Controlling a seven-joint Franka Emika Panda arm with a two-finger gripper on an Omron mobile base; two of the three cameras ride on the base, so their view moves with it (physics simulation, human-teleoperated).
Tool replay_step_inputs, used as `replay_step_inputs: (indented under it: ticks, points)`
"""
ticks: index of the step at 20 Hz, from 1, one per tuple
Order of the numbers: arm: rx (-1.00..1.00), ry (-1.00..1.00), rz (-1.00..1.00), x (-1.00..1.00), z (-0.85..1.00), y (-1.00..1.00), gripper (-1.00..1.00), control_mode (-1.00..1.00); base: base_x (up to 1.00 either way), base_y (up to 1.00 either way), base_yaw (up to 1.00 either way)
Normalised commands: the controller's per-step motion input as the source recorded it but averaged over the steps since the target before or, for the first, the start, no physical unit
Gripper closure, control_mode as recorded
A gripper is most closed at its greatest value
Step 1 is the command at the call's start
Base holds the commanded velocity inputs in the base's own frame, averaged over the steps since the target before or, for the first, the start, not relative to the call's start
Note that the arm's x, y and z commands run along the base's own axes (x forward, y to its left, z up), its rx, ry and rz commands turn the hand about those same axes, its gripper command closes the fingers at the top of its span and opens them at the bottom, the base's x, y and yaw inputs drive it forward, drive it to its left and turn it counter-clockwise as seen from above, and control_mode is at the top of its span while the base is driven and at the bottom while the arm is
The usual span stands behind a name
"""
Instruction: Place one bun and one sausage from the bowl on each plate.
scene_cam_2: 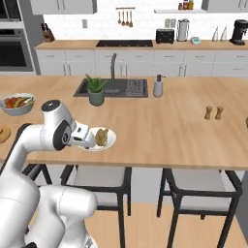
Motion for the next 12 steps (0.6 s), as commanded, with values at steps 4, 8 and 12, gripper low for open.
replay_step_inputs:
  ticks: [4,8,12]
  points:
    - [0.00,0.00,0.00,0.00,0.00,0.00,-1.00,1.00,0.03,-1.00,-0.03]
    - [0.00,0.00,0.00,0.00,0.00,0.00,-1.00,1.00,0.09,-1.00,-0.01]
    - [0.00,0.00,0.00,0.00,0.00,0.00,-1.00,1.00,0.19,-1.00,0.00]
